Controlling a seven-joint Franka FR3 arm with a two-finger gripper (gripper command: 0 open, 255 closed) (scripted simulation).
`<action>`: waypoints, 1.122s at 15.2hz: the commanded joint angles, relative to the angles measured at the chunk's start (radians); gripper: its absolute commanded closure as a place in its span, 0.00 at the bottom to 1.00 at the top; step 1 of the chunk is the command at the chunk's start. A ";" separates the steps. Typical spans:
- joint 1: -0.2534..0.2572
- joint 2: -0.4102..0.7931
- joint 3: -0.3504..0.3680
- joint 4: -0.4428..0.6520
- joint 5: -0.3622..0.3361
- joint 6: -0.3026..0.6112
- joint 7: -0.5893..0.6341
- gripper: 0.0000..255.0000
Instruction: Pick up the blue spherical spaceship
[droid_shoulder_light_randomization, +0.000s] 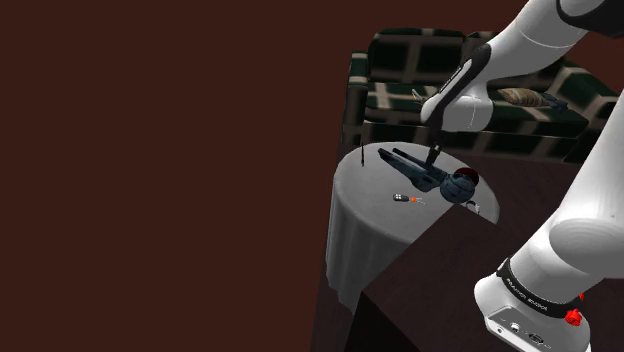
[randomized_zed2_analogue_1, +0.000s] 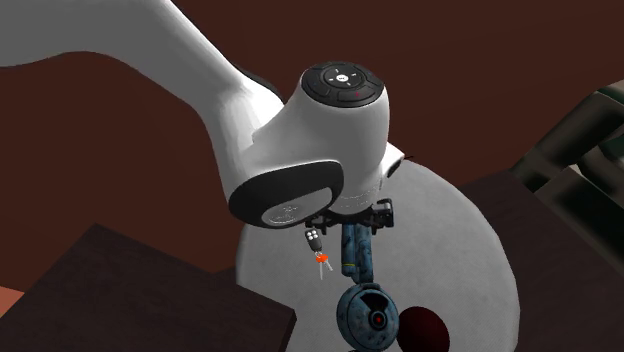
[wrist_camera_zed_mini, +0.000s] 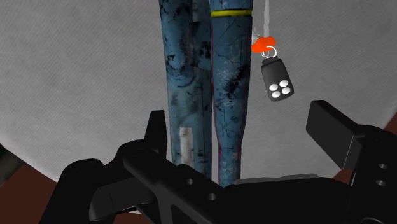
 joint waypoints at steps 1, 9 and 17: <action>-0.030 0.043 0.036 0.017 0.058 0.023 -0.050 0.00; -0.103 0.125 0.129 0.035 0.162 0.085 -0.128 1.00; -0.102 0.124 0.128 0.034 0.161 0.084 -0.127 1.00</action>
